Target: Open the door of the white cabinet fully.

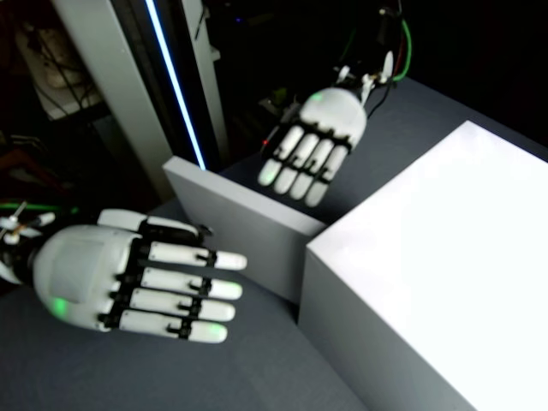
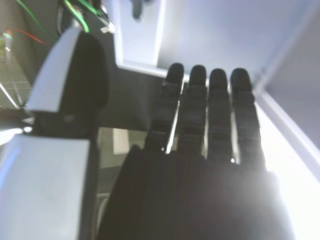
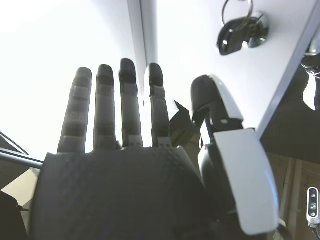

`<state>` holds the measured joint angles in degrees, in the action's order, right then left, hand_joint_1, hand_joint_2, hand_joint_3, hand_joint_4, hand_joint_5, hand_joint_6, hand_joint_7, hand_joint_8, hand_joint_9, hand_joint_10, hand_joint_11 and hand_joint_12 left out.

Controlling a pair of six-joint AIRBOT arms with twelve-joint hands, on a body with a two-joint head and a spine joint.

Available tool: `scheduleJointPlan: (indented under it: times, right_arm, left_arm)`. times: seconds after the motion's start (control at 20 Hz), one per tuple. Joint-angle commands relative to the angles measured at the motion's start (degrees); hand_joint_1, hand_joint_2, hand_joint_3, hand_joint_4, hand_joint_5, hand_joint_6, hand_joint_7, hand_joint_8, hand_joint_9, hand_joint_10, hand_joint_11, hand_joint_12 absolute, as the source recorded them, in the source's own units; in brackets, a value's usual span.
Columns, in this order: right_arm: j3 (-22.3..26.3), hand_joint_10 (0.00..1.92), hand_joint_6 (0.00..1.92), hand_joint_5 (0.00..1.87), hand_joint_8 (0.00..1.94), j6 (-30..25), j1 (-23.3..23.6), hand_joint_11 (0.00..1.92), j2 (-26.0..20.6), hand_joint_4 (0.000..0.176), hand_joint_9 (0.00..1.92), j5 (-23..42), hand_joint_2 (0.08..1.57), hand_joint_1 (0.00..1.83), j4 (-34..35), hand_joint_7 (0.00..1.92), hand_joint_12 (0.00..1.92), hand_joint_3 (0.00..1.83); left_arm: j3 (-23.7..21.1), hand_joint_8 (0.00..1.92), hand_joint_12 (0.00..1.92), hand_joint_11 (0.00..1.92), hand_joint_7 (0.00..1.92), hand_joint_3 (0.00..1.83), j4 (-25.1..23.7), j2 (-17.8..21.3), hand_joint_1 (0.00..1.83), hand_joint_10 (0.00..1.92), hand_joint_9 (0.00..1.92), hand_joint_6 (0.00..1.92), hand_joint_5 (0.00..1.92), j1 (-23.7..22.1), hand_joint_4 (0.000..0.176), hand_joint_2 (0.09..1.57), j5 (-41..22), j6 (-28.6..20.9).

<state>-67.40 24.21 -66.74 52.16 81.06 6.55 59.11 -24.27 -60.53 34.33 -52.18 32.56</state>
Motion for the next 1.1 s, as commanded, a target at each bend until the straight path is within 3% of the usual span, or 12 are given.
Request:
scheduleJointPlan:
  times: [0.0, 0.05, 0.1, 0.4, 0.5, 0.65, 0.7, 0.75, 0.8, 0.9, 1.0, 1.05]
  right_arm:
    - [-0.10, 0.00, 0.00, 0.37, 0.00, -0.53, 0.24, 0.10, -0.54, 0.054, 0.19, 7.33, 1.41, 0.40, 1.95, 0.33, 0.00, 0.00]
    - [0.02, 0.00, 0.00, 0.38, 0.00, -0.53, 0.24, 0.12, -0.82, 0.014, 0.21, 7.39, 1.41, 0.44, 2.03, 0.34, 0.01, 0.00]
    - [0.14, 0.01, 0.00, 0.37, 0.00, -0.53, 0.24, 0.12, -1.10, 0.000, 0.22, 7.43, 1.42, 0.47, 2.05, 0.35, 0.01, 0.00]
    - [1.12, 0.01, 0.00, 0.37, 0.00, -0.53, 0.12, 0.24, -2.00, 0.000, 0.30, 9.84, 1.44, 0.54, 4.20, 0.35, 0.05, 0.00]
    - [1.31, 0.00, 0.00, 0.36, 0.00, -0.51, 0.05, 0.20, -2.19, 0.000, 0.27, 10.64, 1.44, 0.51, 5.07, 0.34, 0.04, 0.00]
    - [1.58, 0.00, 0.00, 0.35, 0.00, -0.51, -0.68, 0.18, -2.38, 0.000, 0.25, 12.24, 1.46, 0.52, 6.72, 0.33, 0.03, 0.01]
    - [1.73, 0.00, 0.00, 0.34, 0.00, -0.51, -1.18, 0.16, -2.47, 0.000, 0.23, 13.02, 1.47, 0.53, 7.45, 0.32, 0.02, 0.01]
    - [1.87, 0.00, 0.00, 0.34, 0.00, -0.51, -1.72, 0.18, -2.56, 0.000, 0.24, 13.85, 1.47, 0.53, 8.21, 0.32, 0.03, 0.01]
    - [2.07, 0.01, 0.01, 0.36, 0.01, -0.51, -2.17, 0.24, -2.74, 0.000, 0.28, 14.95, 1.48, 0.56, 9.00, 0.35, 0.05, 0.01]
    - [2.24, 0.01, 0.01, 0.36, 0.01, -0.51, -2.19, 0.25, -3.05, 0.000, 0.28, 16.71, 1.49, 0.56, 9.43, 0.36, 0.06, 0.01]
    - [2.24, 0.01, 0.01, 0.38, 0.01, -0.51, -2.19, 0.28, -3.12, 0.000, 0.31, 18.63, 1.47, 0.64, 9.55, 0.37, 0.07, 0.00]
    - [2.26, 0.01, 0.00, 0.36, 0.00, -0.50, -2.19, 0.27, -3.11, 0.000, 0.32, 19.68, 1.46, 0.77, 9.55, 0.37, 0.07, 0.00]
  left_arm:
    - [-0.46, 0.01, 0.01, 0.07, 0.04, 0.00, 3.02, 1.07, 0.33, 0.00, 0.02, 0.01, 0.07, 0.47, 0.000, 1.32, -9.00, -0.09]
    - [-0.72, 0.01, 0.01, 0.11, 0.08, 0.00, 3.91, 1.95, 0.29, 0.01, 0.06, 0.01, 0.11, 1.24, 0.000, 1.34, -9.67, -0.39]
    - [-0.95, 0.01, 0.02, 0.13, 0.10, 0.01, 4.64, 2.84, 0.22, 0.01, 0.08, 0.01, 0.12, 2.00, 0.000, 1.36, -10.26, -0.58]
    - [-4.06, 0.00, 0.00, 0.07, 0.00, 0.01, 12.14, 10.10, 0.21, 0.00, 0.03, 0.00, 0.05, 9.00, 0.000, 1.39, -14.29, 2.46]
    - [-5.99, 0.01, 0.01, 0.09, 0.03, 0.02, 17.27, 13.80, 0.02, 0.00, 0.04, 0.01, 0.08, 13.29, 0.000, 1.44, -18.08, 5.71]
    - [-9.07, 0.01, 0.03, 0.13, 0.07, 0.00, 25.55, 18.50, 0.01, 0.01, 0.10, 0.00, 0.09, 19.11, 0.000, 1.44, -26.23, 11.48]
    - [-9.84, 0.01, 0.06, 0.19, 0.10, 0.00, 28.52, 19.34, 0.08, 0.02, 0.14, 0.01, 0.11, 21.18, 0.000, 1.41, -29.49, 13.43]
    - [-10.23, 0.01, 0.06, 0.18, 0.10, 0.00, 30.97, 19.73, 0.14, 0.01, 0.13, 0.01, 0.12, 22.83, 0.000, 1.39, -32.14, 14.71]
    - [-10.34, 0.00, 0.01, 0.04, 0.07, 0.00, 33.95, 19.83, 0.24, 0.00, 0.07, 0.00, 0.07, 24.49, 0.000, 1.38, -34.81, 15.74]
    - [-9.91, 0.01, 0.03, 0.07, 0.10, 0.00, 37.52, 19.50, 0.30, 0.01, 0.11, 0.01, 0.10, 25.68, 0.000, 1.36, -37.63, 16.15]
    - [-9.20, 0.00, 0.01, 0.02, 0.06, 0.00, 39.50, 18.63, 0.36, 0.00, 0.03, 0.00, 0.08, 25.98, 0.000, 1.37, -39.55, 16.07]
    - [-8.75, 0.00, 0.02, 0.03, 0.02, 0.00, 40.02, 18.16, 0.34, 0.00, 0.02, 0.00, 0.02, 25.95, 0.000, 1.35, -40.29, 15.61]
